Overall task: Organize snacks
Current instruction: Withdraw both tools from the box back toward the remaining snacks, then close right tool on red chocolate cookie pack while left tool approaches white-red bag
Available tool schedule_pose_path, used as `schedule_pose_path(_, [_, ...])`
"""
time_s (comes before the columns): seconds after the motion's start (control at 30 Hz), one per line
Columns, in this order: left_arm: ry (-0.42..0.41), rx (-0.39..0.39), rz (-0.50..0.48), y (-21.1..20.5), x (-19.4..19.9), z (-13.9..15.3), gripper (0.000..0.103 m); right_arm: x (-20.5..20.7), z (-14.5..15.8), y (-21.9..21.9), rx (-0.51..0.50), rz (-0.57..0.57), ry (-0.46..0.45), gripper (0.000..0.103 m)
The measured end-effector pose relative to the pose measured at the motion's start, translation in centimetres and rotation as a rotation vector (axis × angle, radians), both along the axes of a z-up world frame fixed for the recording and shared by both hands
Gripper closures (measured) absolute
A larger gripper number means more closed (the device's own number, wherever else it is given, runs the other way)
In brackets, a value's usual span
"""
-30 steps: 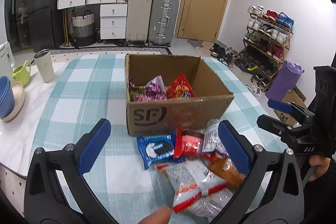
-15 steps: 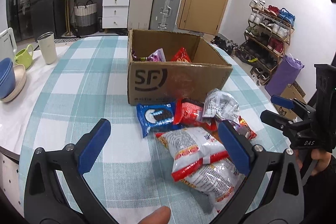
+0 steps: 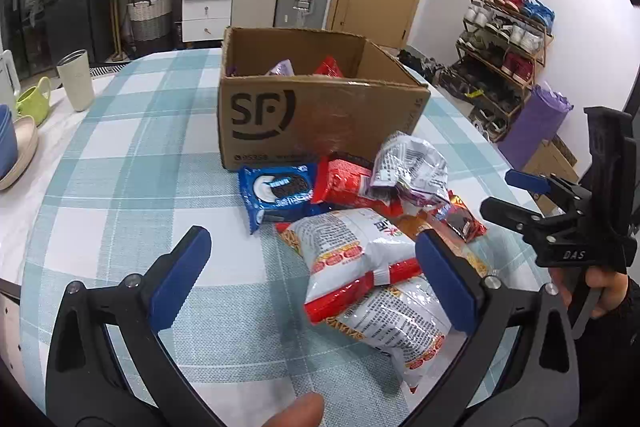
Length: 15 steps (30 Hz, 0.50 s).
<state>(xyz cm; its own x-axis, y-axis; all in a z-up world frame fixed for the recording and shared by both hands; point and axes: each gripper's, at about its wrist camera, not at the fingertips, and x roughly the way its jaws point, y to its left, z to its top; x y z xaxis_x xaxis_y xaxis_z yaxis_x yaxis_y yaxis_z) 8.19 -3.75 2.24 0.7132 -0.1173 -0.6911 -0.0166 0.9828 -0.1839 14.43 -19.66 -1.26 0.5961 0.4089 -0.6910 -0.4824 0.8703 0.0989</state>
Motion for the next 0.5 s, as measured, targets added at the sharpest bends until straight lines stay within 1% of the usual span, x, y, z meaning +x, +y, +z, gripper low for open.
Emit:
schedule_pose_path(0.1, [0.008,0.012,-0.010,-0.5,0.4,-0.2,0.001,0.5,-0.7,0.0,-0.008,0.002,0.017,0.001])
schedule_pose_path(0.27, [0.027,0.012,-0.021,-1.1,1.6,-0.5,0.001,1.2,-1.9,-0.1,-0.032,-0.010,0.038,0.001])
schedule_pose_path(0.4, [0.048,-0.015,-0.041,-1.3,2.2,-1.1,0.001,1.8,-2.7,-0.2,-0.043,-0.014,0.059,0.001])
schedule_pose_path(0.5, [0.060,-0.016,-0.044,-1.4,2.6,-1.6,0.001,2.1,-3.3,-0.1,-0.049,-0.002,0.072,0.001])
